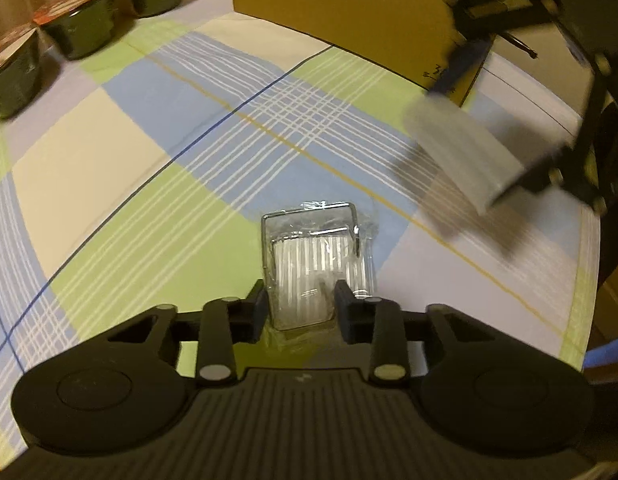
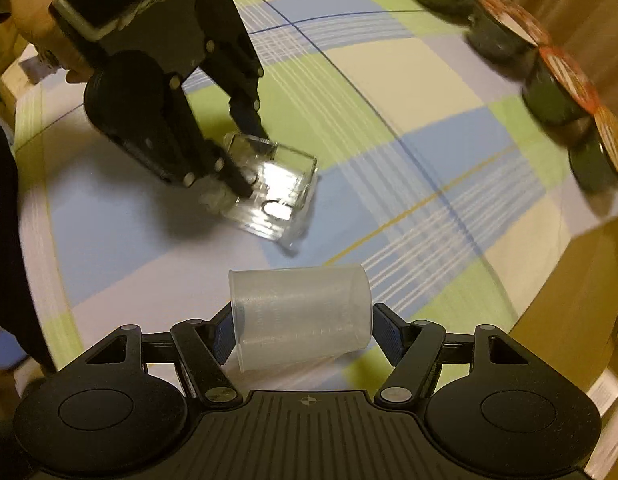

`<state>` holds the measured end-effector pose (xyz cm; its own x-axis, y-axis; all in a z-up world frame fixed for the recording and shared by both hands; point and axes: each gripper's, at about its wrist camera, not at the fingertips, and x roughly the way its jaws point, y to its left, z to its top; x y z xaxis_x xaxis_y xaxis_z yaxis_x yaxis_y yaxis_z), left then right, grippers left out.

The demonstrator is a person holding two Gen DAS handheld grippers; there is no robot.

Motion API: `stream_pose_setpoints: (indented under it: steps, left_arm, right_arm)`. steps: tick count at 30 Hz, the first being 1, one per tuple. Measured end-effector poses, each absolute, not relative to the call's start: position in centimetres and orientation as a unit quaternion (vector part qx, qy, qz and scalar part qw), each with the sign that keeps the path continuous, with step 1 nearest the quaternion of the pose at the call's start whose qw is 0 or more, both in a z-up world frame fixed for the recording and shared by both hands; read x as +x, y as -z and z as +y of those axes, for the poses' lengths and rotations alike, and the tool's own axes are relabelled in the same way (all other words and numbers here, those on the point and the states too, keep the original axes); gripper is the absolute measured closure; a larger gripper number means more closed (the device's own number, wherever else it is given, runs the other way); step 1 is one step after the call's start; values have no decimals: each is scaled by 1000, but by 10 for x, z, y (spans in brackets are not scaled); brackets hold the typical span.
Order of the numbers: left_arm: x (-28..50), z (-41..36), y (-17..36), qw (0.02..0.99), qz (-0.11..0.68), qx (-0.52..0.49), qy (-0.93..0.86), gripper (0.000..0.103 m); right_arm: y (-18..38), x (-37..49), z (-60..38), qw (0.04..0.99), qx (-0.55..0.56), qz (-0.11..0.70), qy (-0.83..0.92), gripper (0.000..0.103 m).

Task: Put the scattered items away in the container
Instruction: 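Lift the wire-frame packet and frosted cup and carry them to the cardboard box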

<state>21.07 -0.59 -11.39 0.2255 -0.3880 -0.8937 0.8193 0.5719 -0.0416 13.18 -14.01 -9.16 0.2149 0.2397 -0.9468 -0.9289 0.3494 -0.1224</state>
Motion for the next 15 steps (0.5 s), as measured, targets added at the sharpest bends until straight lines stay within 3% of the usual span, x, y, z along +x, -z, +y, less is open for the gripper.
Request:
stream_pose_setpoints:
  steps: [15]
  left_arm:
    - [148, -20, 50, 790, 476, 171, 346, 76]
  right_arm:
    - [25, 93, -230, 796, -262, 440, -323, 32]
